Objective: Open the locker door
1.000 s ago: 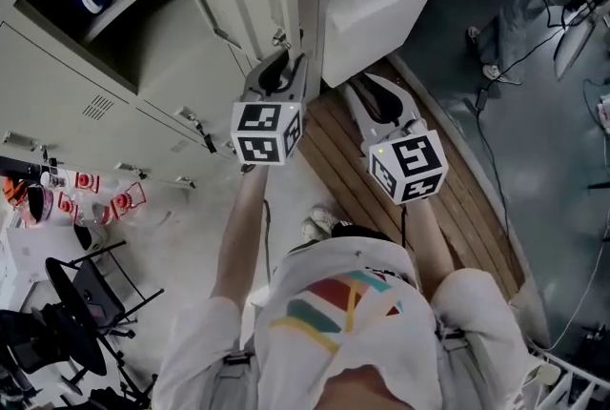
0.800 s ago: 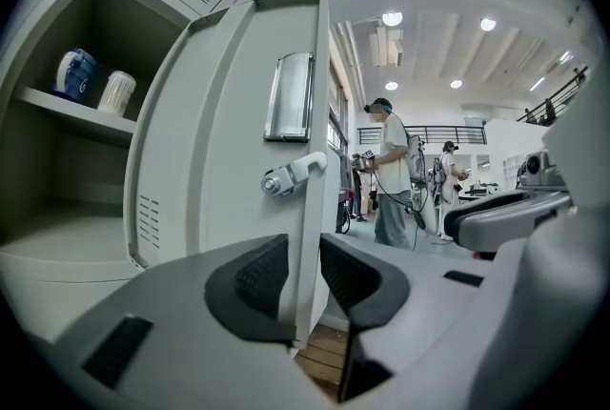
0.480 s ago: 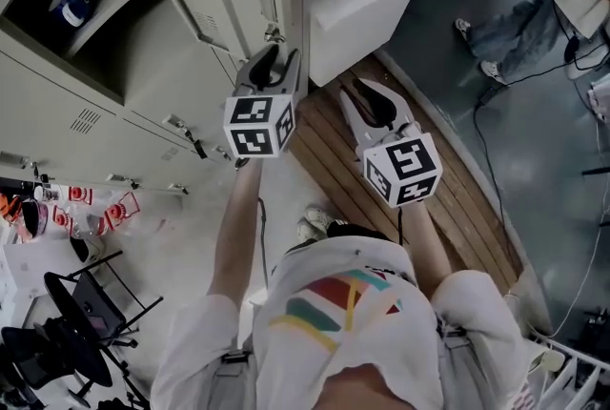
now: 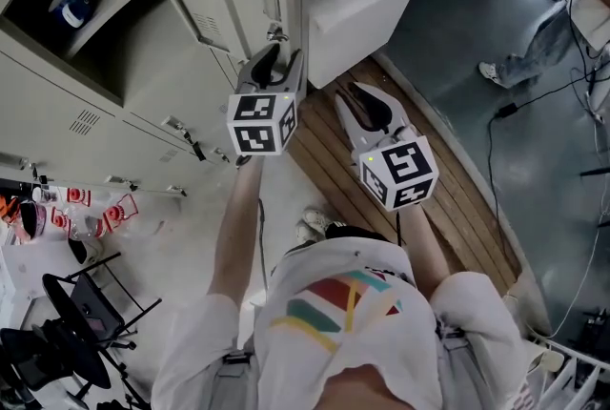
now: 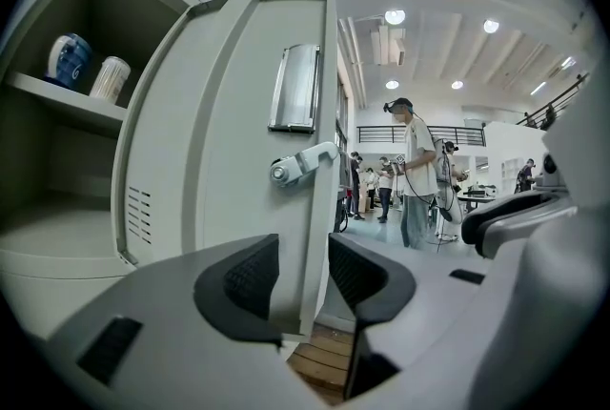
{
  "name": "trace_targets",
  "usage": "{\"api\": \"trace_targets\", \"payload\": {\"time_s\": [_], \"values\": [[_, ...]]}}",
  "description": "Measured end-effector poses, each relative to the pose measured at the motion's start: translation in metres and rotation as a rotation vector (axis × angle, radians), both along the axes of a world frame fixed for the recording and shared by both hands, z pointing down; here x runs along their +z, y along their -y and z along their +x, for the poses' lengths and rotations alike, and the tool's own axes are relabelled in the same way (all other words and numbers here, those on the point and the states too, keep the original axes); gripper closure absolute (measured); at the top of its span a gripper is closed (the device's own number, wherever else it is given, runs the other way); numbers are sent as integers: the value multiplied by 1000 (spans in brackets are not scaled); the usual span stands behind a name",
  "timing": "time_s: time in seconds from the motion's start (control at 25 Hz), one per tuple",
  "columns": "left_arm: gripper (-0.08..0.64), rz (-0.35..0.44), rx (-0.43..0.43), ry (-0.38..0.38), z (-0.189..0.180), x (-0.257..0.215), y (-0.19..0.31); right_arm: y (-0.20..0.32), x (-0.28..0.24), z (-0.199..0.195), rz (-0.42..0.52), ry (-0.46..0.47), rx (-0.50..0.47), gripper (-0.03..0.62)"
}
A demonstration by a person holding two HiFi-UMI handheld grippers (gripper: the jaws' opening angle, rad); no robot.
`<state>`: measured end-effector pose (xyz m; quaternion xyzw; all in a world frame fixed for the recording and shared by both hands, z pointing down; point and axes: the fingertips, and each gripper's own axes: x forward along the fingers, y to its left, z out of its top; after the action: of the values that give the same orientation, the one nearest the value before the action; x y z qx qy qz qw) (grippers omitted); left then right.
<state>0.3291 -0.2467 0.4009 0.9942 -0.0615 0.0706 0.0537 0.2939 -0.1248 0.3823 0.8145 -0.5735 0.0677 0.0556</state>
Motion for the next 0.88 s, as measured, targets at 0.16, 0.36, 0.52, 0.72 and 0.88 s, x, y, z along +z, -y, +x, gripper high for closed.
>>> {"api": "trace_targets", "payload": {"time_s": [0.16,0.36,0.52,0.72,0.88], "values": [[394,-4,2,-2,-1,0,-2,2,-2,-4,0,-3,-10,509],[356,-11,9,1,-8,2,-1,6,-5,-10,4,-8,-26,509],[353,-8,-8,-18,-17,-4,1,11,-8,-13,12,-13,-44,509],[353,-11,-62,-69,-40,-22,14,28,-17,-21,39,-22,-88,509],[354,4,-139,-140,-72,-50,32,49,-34,-29,84,-34,-136,509]]}}
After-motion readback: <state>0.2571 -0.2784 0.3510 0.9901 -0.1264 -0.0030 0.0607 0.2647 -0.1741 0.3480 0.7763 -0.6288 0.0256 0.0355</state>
